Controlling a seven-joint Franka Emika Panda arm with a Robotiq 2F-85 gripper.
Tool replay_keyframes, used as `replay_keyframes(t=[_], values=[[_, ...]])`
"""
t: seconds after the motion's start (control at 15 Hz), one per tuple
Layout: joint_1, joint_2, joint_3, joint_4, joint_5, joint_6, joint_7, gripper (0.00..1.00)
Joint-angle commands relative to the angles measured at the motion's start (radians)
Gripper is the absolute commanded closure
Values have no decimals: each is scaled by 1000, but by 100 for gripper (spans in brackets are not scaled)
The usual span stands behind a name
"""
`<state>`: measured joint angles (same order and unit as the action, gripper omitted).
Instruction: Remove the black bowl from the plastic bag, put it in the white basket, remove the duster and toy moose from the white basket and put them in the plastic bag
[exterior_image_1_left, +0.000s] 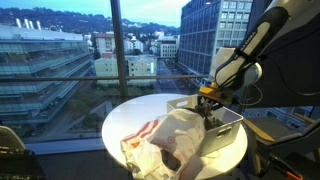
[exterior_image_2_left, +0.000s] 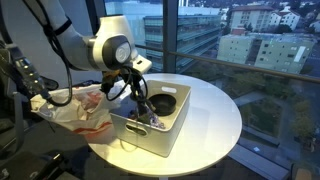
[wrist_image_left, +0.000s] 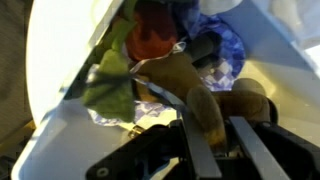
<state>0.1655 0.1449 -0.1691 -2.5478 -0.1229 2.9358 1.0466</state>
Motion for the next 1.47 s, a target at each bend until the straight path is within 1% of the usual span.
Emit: replay_keyframes(t=[0.0,0.07,0.13,0.2,0.27,0.33,0.47,0.6,0.67,0.73,0.8,0.93,1.07,1.13,1.4], values=[[6,29,-69,47,-148,-149,100,97],[-8,31,-56,53,-151,-186,94,97],[-14,32,-54,61,-171,-215,104,82],[-17,32,-51,69,-196,-238,113,63],[-21,26,-42,74,-208,-256,113,57],[-22,13,-34,79,-224,-270,110,49],[-11,-5,-34,96,-308,-297,147,33],[-15,-14,-11,107,-341,-291,159,19],[-18,-13,1,114,-346,-287,156,11],[-21,-5,13,124,-342,-287,150,4],[-26,10,25,131,-326,-281,129,0],[-36,34,47,135,-288,-282,95,0],[-45,45,65,126,-253,-253,62,0],[-54,53,77,122,-218,-226,24,0],[-53,121,69,141,-199,-142,-33,0]])
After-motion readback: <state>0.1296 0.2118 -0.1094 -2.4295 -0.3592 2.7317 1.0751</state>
